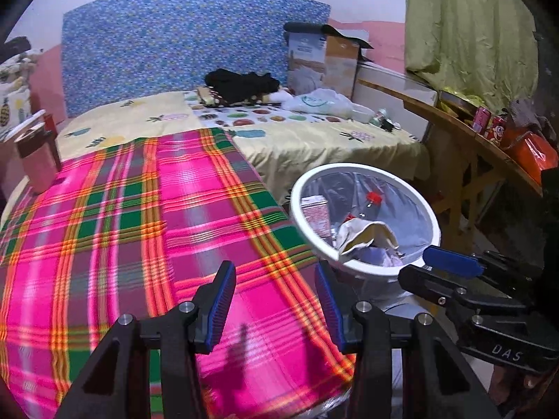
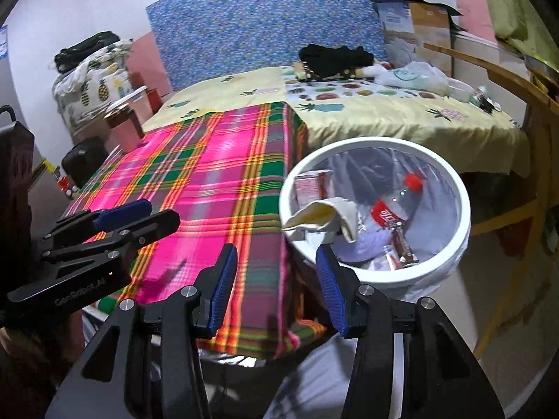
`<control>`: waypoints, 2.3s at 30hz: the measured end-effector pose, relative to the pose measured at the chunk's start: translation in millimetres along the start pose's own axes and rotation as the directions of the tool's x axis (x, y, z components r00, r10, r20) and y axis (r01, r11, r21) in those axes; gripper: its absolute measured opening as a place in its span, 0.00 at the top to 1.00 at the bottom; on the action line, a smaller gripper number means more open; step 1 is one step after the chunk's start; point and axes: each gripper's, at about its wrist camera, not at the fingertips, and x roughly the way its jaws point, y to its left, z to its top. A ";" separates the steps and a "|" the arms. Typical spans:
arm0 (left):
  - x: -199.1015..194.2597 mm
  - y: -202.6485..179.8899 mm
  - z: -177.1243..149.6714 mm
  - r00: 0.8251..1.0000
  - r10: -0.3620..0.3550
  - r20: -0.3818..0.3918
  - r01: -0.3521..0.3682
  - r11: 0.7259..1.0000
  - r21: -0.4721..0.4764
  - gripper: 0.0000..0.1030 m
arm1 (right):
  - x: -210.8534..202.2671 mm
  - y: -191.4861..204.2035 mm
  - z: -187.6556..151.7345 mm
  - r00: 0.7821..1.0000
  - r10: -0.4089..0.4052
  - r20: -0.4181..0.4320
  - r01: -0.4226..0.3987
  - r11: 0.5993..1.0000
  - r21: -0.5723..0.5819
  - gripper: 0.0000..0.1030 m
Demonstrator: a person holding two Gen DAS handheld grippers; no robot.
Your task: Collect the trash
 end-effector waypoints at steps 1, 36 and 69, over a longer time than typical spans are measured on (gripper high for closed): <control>-3.1 1.7 -2.2 1.000 0.006 0.002 -0.006 1.000 -0.006 0.55 | -1.3 2.6 -1.2 1.000 0.003 0.003 -0.003 1.000 -0.005 0.53; -46.0 29.0 -34.4 0.994 0.109 0.013 -0.107 0.991 -0.081 0.55 | -10.0 32.5 -14.6 0.999 0.035 0.017 -0.034 0.997 -0.065 0.53; -49.4 32.7 -36.3 0.991 0.134 0.011 -0.133 0.988 -0.084 0.55 | -9.0 41.6 -12.0 0.999 0.038 0.014 -0.037 0.996 -0.077 0.53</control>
